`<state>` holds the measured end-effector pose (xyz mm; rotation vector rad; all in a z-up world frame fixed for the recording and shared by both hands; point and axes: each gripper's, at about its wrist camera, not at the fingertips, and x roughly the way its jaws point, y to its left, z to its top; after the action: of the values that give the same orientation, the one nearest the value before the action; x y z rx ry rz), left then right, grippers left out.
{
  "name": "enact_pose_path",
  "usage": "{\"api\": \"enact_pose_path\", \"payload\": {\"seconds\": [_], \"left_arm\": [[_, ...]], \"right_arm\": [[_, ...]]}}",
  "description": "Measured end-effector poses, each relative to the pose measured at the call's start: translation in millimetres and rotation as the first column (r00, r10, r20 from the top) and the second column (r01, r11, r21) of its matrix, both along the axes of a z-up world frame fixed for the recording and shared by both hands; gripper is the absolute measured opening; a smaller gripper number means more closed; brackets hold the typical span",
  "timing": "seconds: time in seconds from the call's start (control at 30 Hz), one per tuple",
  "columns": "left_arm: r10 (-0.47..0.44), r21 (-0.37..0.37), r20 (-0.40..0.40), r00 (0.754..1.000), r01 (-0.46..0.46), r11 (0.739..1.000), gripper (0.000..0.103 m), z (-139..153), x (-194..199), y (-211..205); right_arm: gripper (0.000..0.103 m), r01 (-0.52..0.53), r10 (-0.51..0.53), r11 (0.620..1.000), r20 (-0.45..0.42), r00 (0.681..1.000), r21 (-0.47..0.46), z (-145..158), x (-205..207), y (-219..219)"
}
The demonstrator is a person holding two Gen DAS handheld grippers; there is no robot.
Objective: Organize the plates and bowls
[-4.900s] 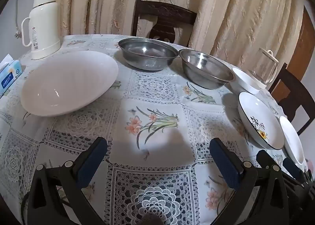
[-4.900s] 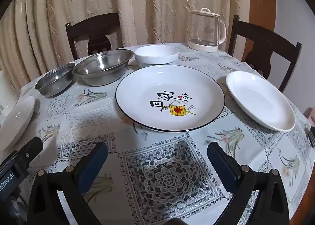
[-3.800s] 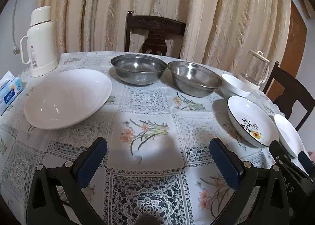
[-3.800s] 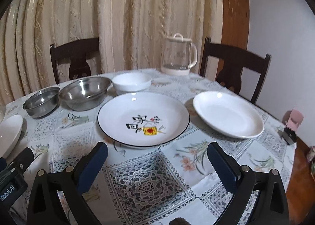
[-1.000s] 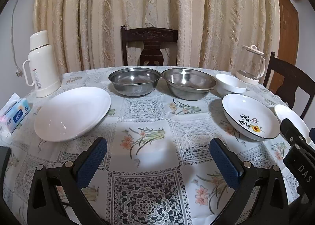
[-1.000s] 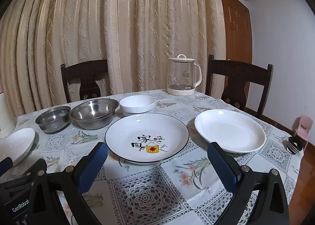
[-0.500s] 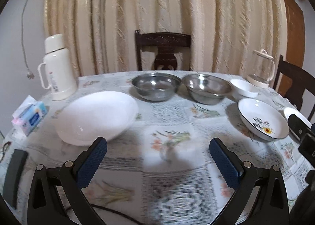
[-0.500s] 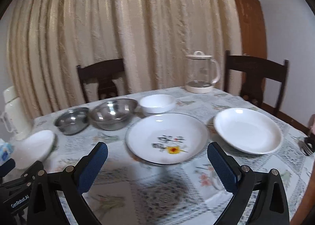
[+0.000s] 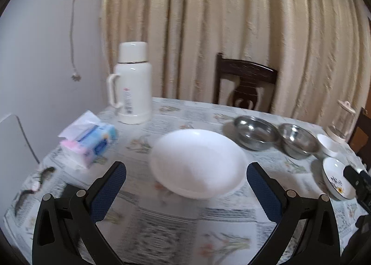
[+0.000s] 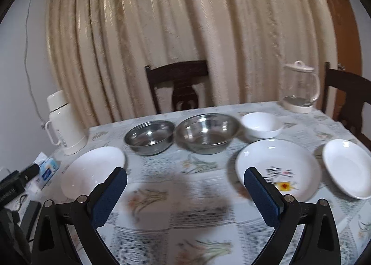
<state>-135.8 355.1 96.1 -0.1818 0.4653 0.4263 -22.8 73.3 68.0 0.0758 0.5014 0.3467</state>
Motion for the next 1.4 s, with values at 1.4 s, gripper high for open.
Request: {"api": "enact_pose_path", "payload": {"seconds": [1.4], "left_arm": [[-0.072, -0.314, -0.223, 0.972, -0.001, 0.949, 0.073, -84, 115, 125]], "right_arm": [[0.063, -0.37, 0.344, 0.929, -0.329, 0.879, -0.019, -66, 100, 149]]}}
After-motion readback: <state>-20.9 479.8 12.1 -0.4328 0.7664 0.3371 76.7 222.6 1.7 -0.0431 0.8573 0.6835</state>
